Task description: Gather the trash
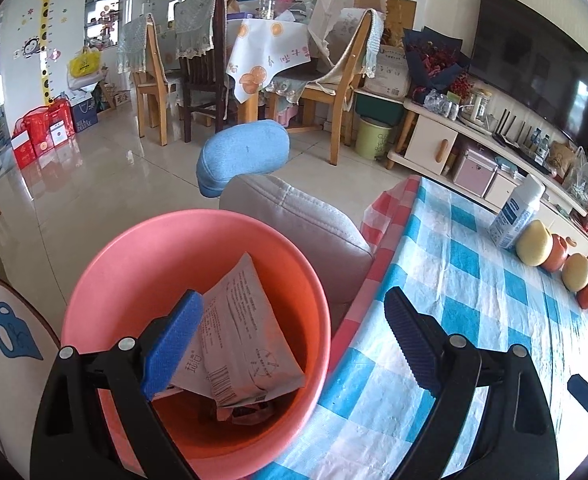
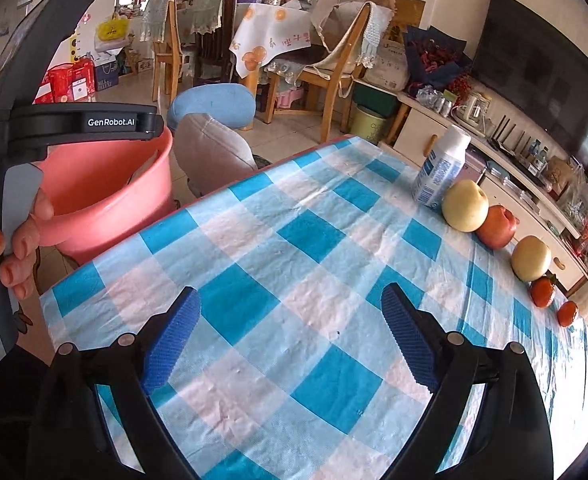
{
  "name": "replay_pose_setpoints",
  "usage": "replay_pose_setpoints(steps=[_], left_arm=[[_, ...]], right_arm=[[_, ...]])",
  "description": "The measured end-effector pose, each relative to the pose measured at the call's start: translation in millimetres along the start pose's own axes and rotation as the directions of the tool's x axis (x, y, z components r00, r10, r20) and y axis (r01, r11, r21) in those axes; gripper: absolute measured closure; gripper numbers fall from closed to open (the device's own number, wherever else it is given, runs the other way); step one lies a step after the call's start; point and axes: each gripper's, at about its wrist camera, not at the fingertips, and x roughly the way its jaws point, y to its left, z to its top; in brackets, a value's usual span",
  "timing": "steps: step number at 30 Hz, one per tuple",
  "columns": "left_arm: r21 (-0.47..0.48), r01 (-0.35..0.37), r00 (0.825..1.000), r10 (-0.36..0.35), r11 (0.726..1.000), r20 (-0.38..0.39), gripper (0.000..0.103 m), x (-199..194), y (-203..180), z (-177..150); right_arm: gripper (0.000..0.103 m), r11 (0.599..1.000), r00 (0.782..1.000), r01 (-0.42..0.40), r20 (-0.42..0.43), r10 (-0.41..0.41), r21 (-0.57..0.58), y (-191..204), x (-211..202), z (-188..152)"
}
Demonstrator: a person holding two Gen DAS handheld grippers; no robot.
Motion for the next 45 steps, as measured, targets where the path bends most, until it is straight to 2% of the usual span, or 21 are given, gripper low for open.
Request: replay_pose_setpoints(steps=[11, 25, 33, 44, 45], left_arm=[[0.173, 0.04, 0.999, -0.042, 0.984, 0.008, 0.012, -12, -61, -23], [0.35, 0.074, 0.997, -0.077, 0.934, -0.005, 0.012, -30, -126, -58], [0.372, 0.121, 0.991, -0.132, 0.92, 0.005, 0.012, -57, -154, -80], [0.337, 0.18, 0.976, -0.211, 0.924, 0.058, 0.011, -105, -181, -103], [0.338, 0.187, 0.974, -0.219, 0.922, 0.06, 0.007, -109, -183, -105]], right_arm=[[0.01, 0.994, 0.998, 0.056, 0.022, -0.058, 0.096, -48, -29, -40], [0.01, 0.97, 0.99, 0.116, 0.058, -0.132, 0.215, -105, -62, -87], [0.009, 0.953, 0.978, 0.164, 0.081, -0.19, 0.253, -135, -84, -108], [0.009, 0.932, 0.956, 0.198, 0.151, -0.252, 0.305, -162, -133, -130], [0.009, 0.93, 0.952, 0.203, 0.159, -0.261, 0.307, -164, -137, -132]])
